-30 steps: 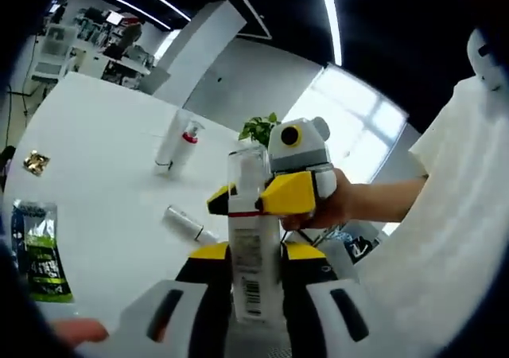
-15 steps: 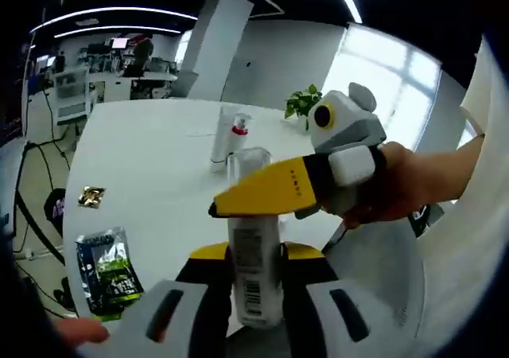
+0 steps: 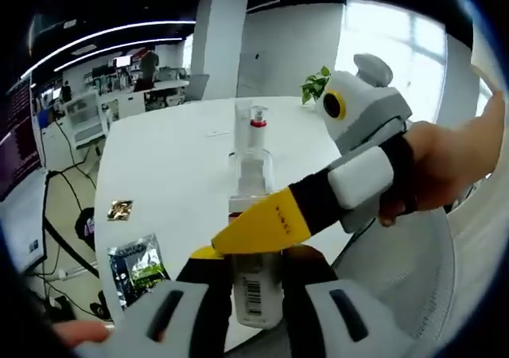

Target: Arrange the skincare products in the storage area until every visible bottle or jar stands upright without overlapping.

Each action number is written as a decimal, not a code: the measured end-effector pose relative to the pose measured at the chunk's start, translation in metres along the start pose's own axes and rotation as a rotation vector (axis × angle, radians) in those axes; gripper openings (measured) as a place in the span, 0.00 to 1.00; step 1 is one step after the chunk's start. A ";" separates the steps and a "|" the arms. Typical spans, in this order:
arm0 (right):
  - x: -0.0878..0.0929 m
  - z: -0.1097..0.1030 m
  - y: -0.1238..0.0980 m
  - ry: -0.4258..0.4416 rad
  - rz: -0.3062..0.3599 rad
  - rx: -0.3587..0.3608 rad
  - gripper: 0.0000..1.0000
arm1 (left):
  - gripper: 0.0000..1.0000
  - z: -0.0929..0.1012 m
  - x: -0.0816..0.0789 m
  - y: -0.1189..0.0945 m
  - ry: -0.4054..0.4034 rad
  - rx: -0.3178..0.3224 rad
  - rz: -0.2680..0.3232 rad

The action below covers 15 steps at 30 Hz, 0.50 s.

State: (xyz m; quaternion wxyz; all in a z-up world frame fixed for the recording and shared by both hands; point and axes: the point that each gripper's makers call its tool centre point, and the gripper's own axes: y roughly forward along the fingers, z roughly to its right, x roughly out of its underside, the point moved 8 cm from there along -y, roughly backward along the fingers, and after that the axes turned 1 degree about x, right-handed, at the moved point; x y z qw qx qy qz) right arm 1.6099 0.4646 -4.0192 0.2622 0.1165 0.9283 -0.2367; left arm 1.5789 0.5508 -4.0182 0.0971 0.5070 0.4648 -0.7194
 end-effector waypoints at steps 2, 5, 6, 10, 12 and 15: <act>0.001 0.000 0.001 0.005 -0.004 0.004 0.24 | 0.17 0.001 0.001 -0.001 0.057 -0.028 -0.023; 0.000 0.001 0.001 0.059 0.003 -0.003 0.24 | 0.18 0.003 0.000 -0.002 0.109 -0.060 -0.039; 0.000 0.001 0.001 0.076 0.005 -0.006 0.23 | 0.18 0.004 0.000 -0.002 0.127 -0.071 -0.045; 0.002 0.004 -0.006 0.021 -0.012 -0.026 0.18 | 0.18 0.009 0.000 0.000 0.074 -0.036 -0.038; 0.002 0.005 -0.009 -0.014 -0.032 -0.043 0.18 | 0.18 0.011 0.001 0.001 0.036 0.001 -0.030; 0.001 0.007 -0.014 -0.089 -0.067 -0.084 0.17 | 0.17 0.012 0.002 0.001 -0.023 0.067 -0.019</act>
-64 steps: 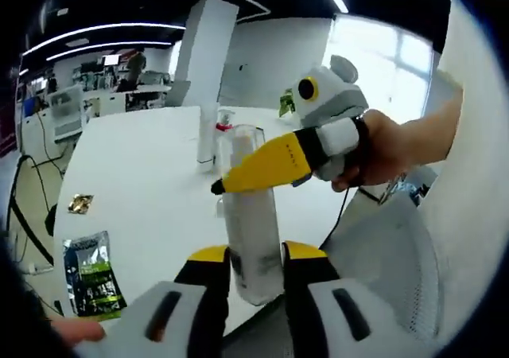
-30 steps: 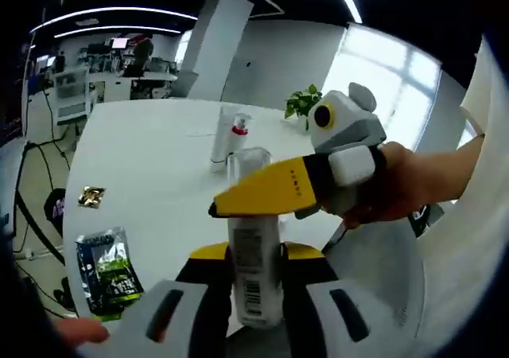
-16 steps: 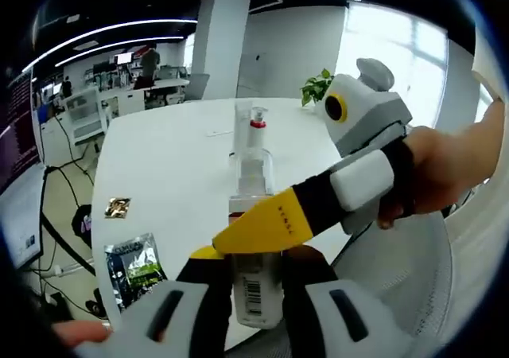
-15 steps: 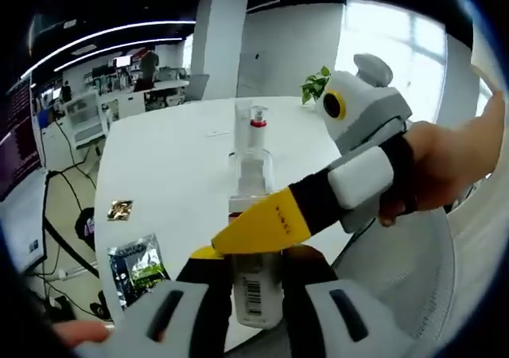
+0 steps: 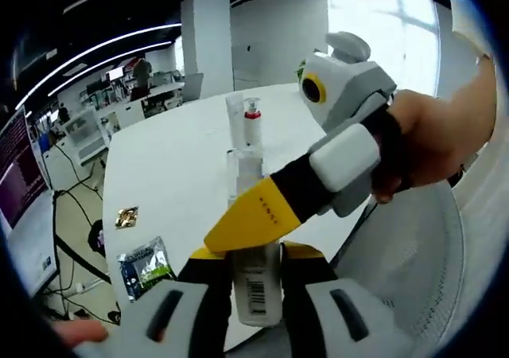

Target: Arrange the skincare products in the storage area until every visible bottle or jar stands upright without overlapping.

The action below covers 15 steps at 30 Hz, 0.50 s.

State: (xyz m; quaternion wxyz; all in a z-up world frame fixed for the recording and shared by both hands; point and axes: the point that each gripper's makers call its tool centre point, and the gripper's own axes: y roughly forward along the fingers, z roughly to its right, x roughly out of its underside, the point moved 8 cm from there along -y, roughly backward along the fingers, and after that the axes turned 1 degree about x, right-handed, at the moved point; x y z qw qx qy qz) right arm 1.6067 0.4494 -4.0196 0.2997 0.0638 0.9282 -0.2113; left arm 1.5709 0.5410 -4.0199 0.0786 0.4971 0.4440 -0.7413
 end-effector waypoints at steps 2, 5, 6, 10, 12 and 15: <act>0.000 -0.001 -0.003 -0.070 -0.026 -0.024 0.17 | 0.17 0.001 0.001 0.001 -0.051 0.057 0.011; 0.001 -0.004 -0.006 -0.119 -0.067 -0.076 0.17 | 0.18 0.003 0.003 0.001 -0.130 0.140 0.019; 0.001 -0.005 -0.007 -0.128 -0.072 -0.092 0.17 | 0.18 0.003 0.004 0.001 -0.137 0.156 0.020; 0.002 -0.010 -0.008 -0.150 -0.105 -0.162 0.17 | 0.20 0.007 0.006 0.000 -0.168 0.230 0.021; 0.003 -0.012 -0.009 -0.158 -0.121 -0.200 0.17 | 0.21 0.009 0.007 -0.002 -0.194 0.272 0.024; 0.004 -0.017 -0.010 -0.168 -0.132 -0.261 0.17 | 0.22 0.012 0.007 -0.003 -0.244 0.338 0.032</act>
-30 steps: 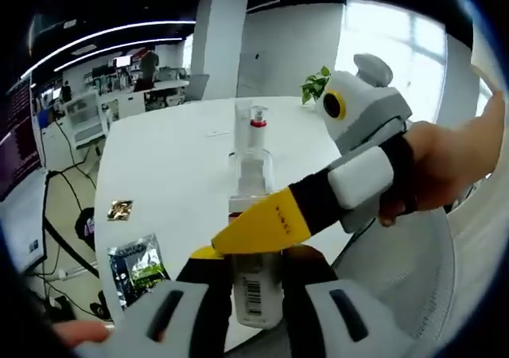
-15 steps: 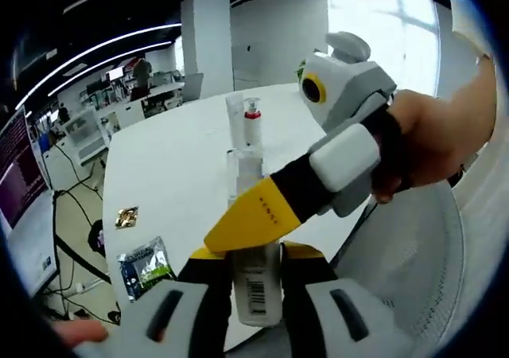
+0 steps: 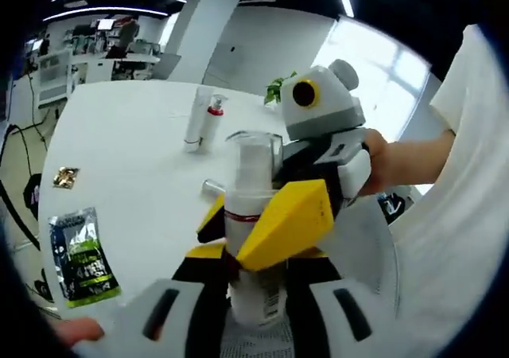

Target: Arrange the skincare products in the storage area until every visible bottle or jar stands upright without overlapping.

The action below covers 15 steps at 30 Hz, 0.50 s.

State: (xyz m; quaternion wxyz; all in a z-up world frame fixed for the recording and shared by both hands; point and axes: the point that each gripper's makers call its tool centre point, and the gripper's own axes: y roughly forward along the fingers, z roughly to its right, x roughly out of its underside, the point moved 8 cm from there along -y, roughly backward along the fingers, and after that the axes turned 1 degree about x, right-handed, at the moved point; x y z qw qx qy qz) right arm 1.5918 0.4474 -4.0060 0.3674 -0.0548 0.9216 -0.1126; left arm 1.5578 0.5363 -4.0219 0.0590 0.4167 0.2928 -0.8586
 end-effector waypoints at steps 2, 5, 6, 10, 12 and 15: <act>0.000 -0.004 0.000 -0.004 -0.003 -0.046 0.17 | 0.24 0.003 0.000 0.001 -0.033 0.045 0.007; -0.003 -0.011 0.002 0.004 0.003 -0.125 0.17 | 0.29 0.007 0.003 0.003 -0.090 0.115 -0.015; -0.003 -0.010 0.002 -0.002 -0.007 -0.123 0.17 | 0.27 0.008 0.002 0.003 -0.087 0.123 -0.005; -0.004 -0.009 0.001 0.012 -0.016 -0.145 0.18 | 0.25 0.008 0.000 0.000 -0.120 0.149 0.027; -0.005 -0.007 0.001 0.059 -0.004 -0.131 0.18 | 0.24 0.007 -0.004 -0.003 -0.073 0.129 0.060; -0.006 -0.005 0.001 0.075 0.004 -0.110 0.18 | 0.23 0.006 -0.006 -0.005 -0.032 0.081 0.064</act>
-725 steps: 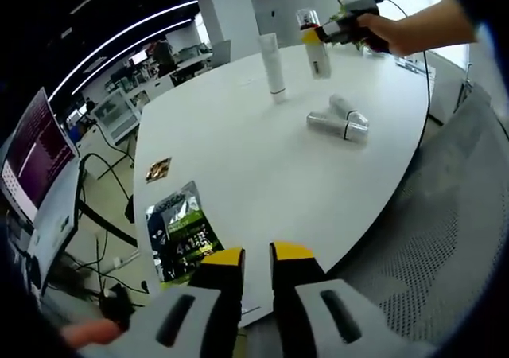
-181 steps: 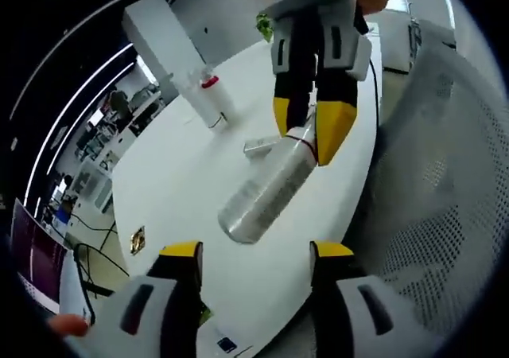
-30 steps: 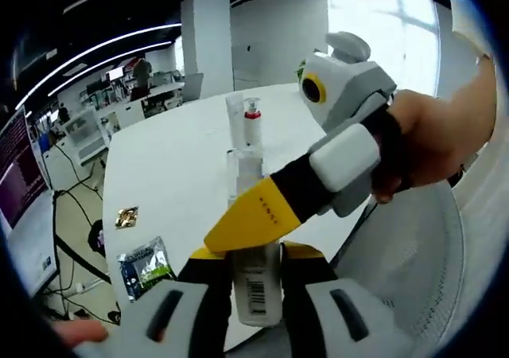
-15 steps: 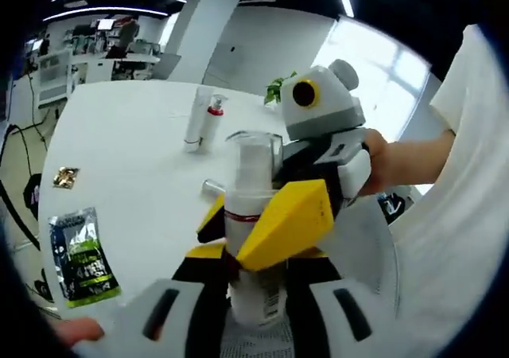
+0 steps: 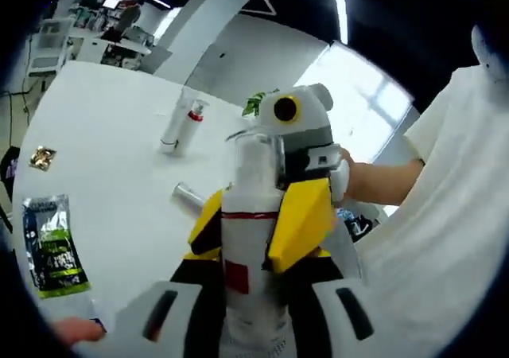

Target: Arrange the skincare products in the storage area until every visible bottle or jar stands upright without overlapping.

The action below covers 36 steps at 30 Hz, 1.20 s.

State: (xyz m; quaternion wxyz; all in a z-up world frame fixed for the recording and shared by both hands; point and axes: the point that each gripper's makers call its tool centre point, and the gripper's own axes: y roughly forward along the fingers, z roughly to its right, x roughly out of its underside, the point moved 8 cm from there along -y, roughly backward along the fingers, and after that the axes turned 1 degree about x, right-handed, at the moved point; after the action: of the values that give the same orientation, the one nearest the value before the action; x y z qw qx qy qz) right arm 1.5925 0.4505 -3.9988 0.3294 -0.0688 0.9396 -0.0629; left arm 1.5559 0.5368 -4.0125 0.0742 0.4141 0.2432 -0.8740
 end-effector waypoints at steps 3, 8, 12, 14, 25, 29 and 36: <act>0.000 0.000 0.003 -0.020 0.007 0.024 0.18 | 0.23 -0.002 0.001 0.002 0.019 -0.050 -0.017; -0.004 0.004 0.007 0.013 0.059 0.081 0.18 | 0.23 -0.007 -0.002 0.001 0.020 -0.137 0.000; -0.008 0.007 0.008 0.055 0.113 0.137 0.19 | 0.23 -0.013 -0.008 -0.001 0.033 -0.218 0.014; -0.009 0.009 0.008 0.065 0.142 0.171 0.19 | 0.23 -0.015 -0.010 -0.001 0.050 -0.261 0.012; -0.004 0.013 0.011 0.179 0.259 0.341 0.23 | 0.23 -0.025 -0.014 0.001 0.279 -0.524 -0.145; -0.002 0.015 0.013 0.228 0.285 0.358 0.26 | 0.23 -0.024 -0.012 0.003 0.353 -0.549 -0.203; -0.001 0.014 0.010 0.172 0.269 0.344 0.20 | 0.23 -0.023 -0.013 0.004 0.362 -0.497 -0.208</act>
State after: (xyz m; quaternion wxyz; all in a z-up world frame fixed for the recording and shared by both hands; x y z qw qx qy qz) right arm 1.6010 0.4599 -4.0111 0.2606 0.1199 0.9403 -0.1832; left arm 1.5813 0.5438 -4.0159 0.0388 0.5047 0.4996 -0.7030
